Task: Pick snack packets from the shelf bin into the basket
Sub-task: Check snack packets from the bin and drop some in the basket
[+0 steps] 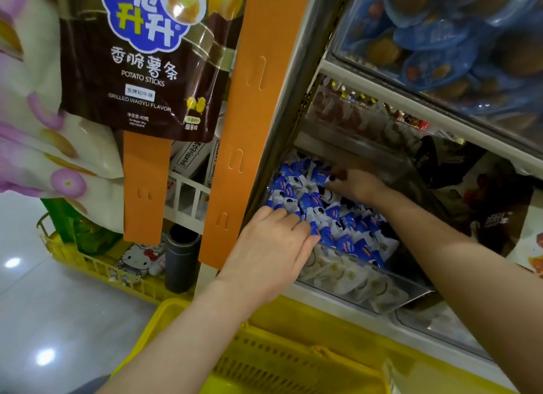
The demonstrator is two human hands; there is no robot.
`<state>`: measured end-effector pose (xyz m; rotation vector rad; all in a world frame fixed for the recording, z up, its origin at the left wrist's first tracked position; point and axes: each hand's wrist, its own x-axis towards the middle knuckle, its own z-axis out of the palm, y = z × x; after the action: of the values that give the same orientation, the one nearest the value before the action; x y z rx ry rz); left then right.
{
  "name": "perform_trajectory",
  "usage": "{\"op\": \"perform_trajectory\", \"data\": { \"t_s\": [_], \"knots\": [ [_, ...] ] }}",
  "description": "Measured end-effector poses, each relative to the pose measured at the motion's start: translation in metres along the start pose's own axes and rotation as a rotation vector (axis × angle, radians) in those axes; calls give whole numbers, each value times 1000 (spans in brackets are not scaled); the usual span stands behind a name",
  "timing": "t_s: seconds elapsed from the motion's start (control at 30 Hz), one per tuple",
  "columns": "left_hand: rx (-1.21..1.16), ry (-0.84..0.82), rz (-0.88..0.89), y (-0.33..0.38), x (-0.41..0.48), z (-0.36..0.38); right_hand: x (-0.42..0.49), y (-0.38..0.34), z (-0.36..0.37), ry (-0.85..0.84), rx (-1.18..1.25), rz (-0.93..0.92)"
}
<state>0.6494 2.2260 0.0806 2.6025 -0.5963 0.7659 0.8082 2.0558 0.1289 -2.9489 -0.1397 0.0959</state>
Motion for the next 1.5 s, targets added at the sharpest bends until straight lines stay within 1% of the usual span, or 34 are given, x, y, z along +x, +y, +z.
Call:
{"op": "perform_trajectory", "data": {
  "t_s": [0.1, 0.17, 0.3, 0.4, 0.43, 0.5, 0.57, 0.6, 0.63, 0.73, 0.8, 1.07, 1.17, 1.23, 1.3, 1.4, 1.5],
  "knots": [
    [-11, 10, 1, 0, 0, 1, 5, -8, 14, 52, 138, 48],
    [-10, 21, 6, -1, 0, 2, 6, -11, 23, 46, 208, 72],
    [1, 44, 12, -1, 1, 5, 7, -4, 25, -23, 210, 77],
    [16, 72, 20, -1, 0, 7, 7, 5, 15, -121, 165, 10],
    [18, 82, 22, -1, 0, 8, 7, 9, 11, -111, 151, -20],
    [21, 93, 22, -2, 0, 9, 5, 17, 2, -10, 184, -36],
    [23, 103, 22, -1, 0, 10, 5, 26, -4, 112, 201, 9],
    [22, 106, 22, -1, 0, 10, 6, 31, -5, 129, 190, 45],
    [20, 108, 22, -1, 0, 10, 6, 34, -5, 118, 174, 81],
    [16, 110, 22, -1, -1, 10, 6, 37, 2, 6, 110, 197],
    [13, 110, 20, -1, -1, 9, 7, 34, 9, -30, 129, 230],
    [-3, 116, -4, 2, -2, 7, 12, 28, 25, 13, 246, 300],
    [-22, 100, -29, 5, -1, 6, 8, 28, 26, 79, 339, 307],
    [-30, 79, -38, 5, -1, 6, 1, 27, 25, 136, 354, 267],
    [-26, 55, -46, 6, -2, 5, -11, 23, 20, 252, 335, 187],
    [-25, 9, -63, 8, -2, 2, -33, 12, 7, 481, 317, -3],
    [-117, -11, -113, 13, -4, 2, -60, -8, -11, 598, 408, -107]
  ]
}}
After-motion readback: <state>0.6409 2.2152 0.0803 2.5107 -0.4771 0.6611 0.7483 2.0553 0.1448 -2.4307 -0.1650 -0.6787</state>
